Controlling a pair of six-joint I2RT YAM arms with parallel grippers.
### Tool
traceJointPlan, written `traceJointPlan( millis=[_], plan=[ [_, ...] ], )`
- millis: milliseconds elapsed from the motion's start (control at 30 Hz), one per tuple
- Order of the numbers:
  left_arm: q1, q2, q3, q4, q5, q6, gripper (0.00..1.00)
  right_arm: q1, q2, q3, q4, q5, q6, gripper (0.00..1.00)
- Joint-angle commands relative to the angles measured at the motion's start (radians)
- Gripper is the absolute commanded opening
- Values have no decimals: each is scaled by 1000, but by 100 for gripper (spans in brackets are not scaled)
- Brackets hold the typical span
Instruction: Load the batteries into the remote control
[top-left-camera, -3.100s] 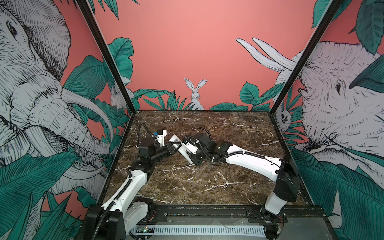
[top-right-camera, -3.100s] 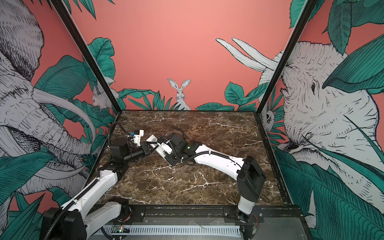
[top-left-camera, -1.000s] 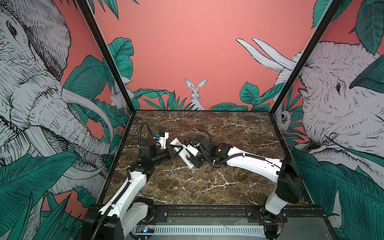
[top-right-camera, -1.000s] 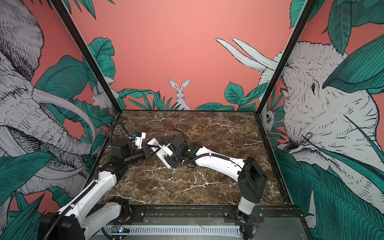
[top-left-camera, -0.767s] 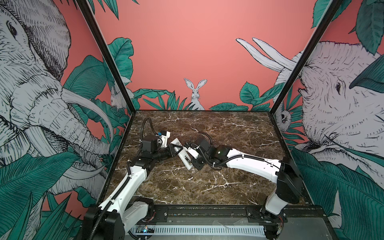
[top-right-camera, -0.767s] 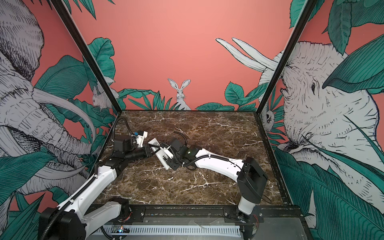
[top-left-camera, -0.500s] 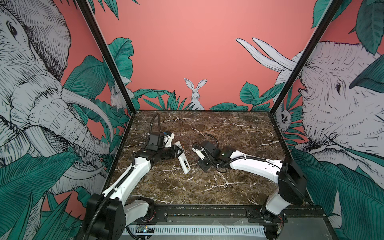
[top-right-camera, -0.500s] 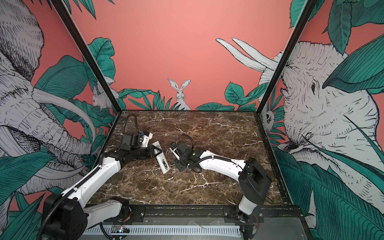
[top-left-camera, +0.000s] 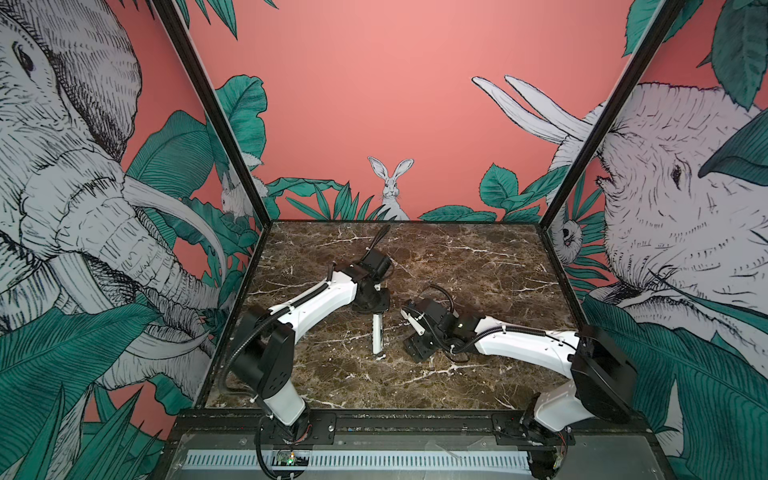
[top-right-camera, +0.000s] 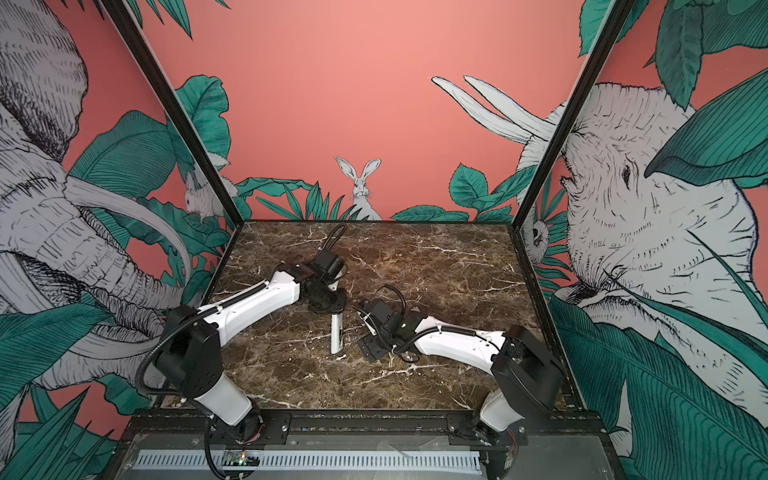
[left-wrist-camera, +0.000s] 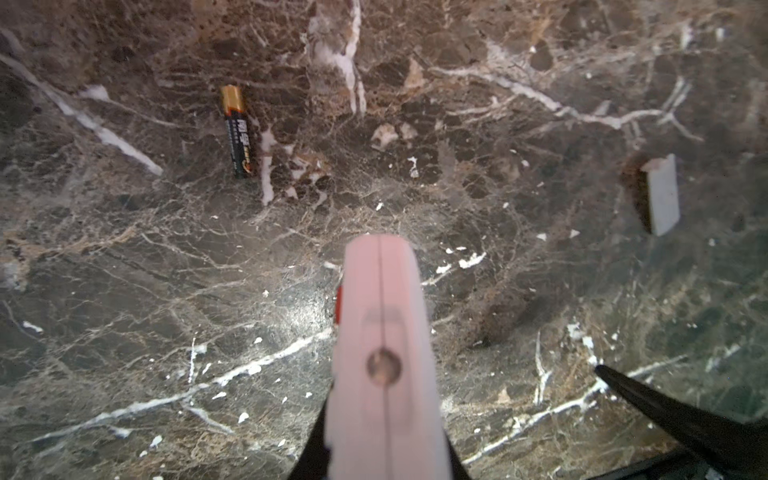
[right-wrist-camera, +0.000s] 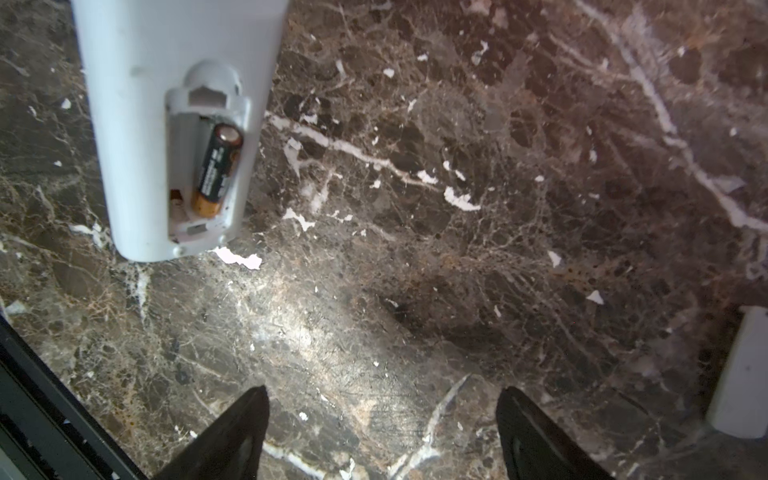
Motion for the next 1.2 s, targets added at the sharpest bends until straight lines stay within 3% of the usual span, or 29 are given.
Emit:
traceJointPlan(
  millis=[0,200,300,633,833,1033,1167],
  plan=[
    [-24,26,63,-184,-143,-81,0,-2,12,-12,63,-47,54,83],
    [-86,52,157,-245,-212,-108,0,-2,58,-12,122,-84,106,79],
    [-89,42,147,-210,-184,-102,0,-1,86,-6,143,-96,128,78],
    [-82,4,156,-314,-340,-72,0,-9,173,5,176,-202,308,63],
    [2,-98,34,-234,-290,-39,0,32,144,3,80,-99,452,54],
    [69,-208,-76,-158,-235,8,0,119,131,85,-189,125,566,52],
    [106,-254,-139,-114,-193,41,0,157,143,95,-215,132,637,51]
  ],
)
